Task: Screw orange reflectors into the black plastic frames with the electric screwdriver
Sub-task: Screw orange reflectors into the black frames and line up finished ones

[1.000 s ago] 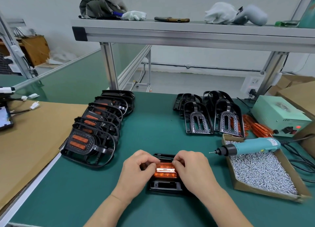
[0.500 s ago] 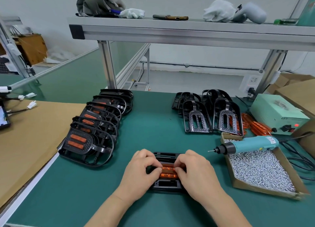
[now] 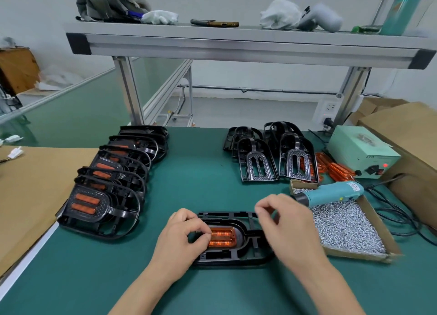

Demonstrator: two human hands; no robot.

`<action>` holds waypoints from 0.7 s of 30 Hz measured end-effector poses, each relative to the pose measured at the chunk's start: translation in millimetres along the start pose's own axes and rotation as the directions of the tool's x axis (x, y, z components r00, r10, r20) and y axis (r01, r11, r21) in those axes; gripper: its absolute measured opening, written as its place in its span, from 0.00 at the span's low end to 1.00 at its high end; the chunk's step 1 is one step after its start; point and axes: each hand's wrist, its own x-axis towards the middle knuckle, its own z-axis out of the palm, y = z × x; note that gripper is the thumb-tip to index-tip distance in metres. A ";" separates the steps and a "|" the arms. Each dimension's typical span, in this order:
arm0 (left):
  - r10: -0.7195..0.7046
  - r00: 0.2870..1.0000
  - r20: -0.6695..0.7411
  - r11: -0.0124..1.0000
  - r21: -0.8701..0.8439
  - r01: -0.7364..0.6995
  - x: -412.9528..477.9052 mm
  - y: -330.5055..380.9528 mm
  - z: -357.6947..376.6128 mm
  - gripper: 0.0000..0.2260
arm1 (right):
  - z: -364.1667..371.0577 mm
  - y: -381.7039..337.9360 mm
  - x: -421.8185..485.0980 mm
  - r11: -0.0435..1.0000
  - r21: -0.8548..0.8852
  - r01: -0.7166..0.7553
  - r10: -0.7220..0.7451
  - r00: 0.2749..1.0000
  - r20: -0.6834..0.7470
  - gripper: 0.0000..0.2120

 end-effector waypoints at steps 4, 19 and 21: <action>-0.002 1.000 0.003 1.000 -0.011 0.002 -1.7 -0.4 -1.2 0.09 | -26.7 33.4 11.6 0.984 -0.084 -0.155 0.149 0.985 -0.083 0.06; 0.010 1.000 -0.023 0.999 -0.033 -0.011 -3.7 0.8 -1.4 0.10 | -50.8 83.7 10.7 0.797 -0.488 -0.357 0.487 0.857 0.168 0.18; 0.007 1.000 -0.029 0.999 -0.044 -0.008 -3.9 0.4 -1.1 0.10 | -50.8 82.8 10.8 0.814 -0.453 -0.364 0.477 0.864 0.161 0.13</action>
